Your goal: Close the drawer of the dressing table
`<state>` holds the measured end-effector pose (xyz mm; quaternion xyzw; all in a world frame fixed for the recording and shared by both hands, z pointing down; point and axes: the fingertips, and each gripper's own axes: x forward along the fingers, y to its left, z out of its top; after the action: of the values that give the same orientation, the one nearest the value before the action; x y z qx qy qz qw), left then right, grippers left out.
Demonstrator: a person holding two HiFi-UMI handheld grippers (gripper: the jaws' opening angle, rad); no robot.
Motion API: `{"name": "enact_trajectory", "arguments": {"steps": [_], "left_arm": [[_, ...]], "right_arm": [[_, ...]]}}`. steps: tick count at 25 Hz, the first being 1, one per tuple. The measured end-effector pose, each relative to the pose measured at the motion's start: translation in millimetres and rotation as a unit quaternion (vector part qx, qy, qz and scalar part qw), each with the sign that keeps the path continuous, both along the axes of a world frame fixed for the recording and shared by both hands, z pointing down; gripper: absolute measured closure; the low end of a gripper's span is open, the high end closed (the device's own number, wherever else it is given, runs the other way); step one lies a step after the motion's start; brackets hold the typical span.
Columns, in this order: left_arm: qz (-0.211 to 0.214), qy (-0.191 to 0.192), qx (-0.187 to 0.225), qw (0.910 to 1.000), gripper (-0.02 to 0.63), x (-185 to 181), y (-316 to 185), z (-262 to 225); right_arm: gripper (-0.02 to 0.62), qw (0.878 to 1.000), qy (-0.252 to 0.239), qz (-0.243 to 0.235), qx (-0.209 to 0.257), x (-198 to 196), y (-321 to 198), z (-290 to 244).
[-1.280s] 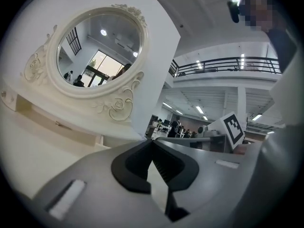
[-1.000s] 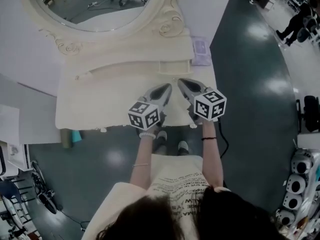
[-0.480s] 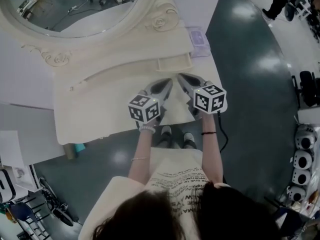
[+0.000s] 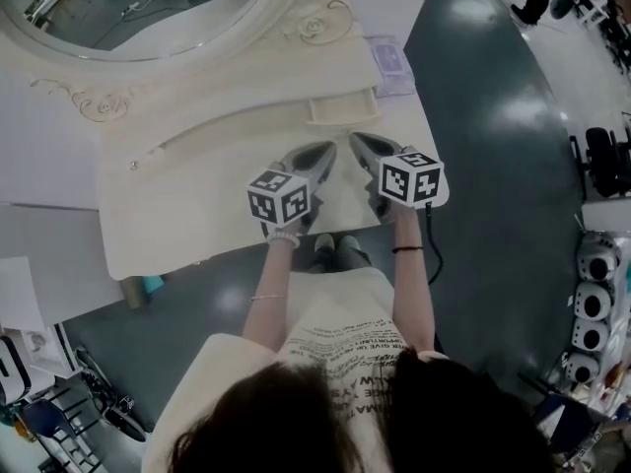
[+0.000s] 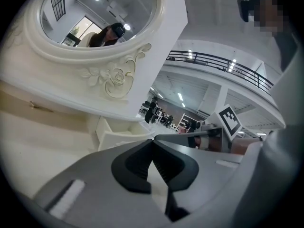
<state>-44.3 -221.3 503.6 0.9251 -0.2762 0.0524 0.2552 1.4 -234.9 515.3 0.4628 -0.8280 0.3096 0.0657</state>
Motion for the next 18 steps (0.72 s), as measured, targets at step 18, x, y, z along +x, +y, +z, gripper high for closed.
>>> {"name": "enact_trajectory", "arguments": {"steps": [18], "left_arm": [[-0.020,-0.003,-0.028,0.9994,0.607,2,-6,15]], "right_arm": [[0.542,0.997,0.023,0.003,-0.076,5,-12,35]]}}
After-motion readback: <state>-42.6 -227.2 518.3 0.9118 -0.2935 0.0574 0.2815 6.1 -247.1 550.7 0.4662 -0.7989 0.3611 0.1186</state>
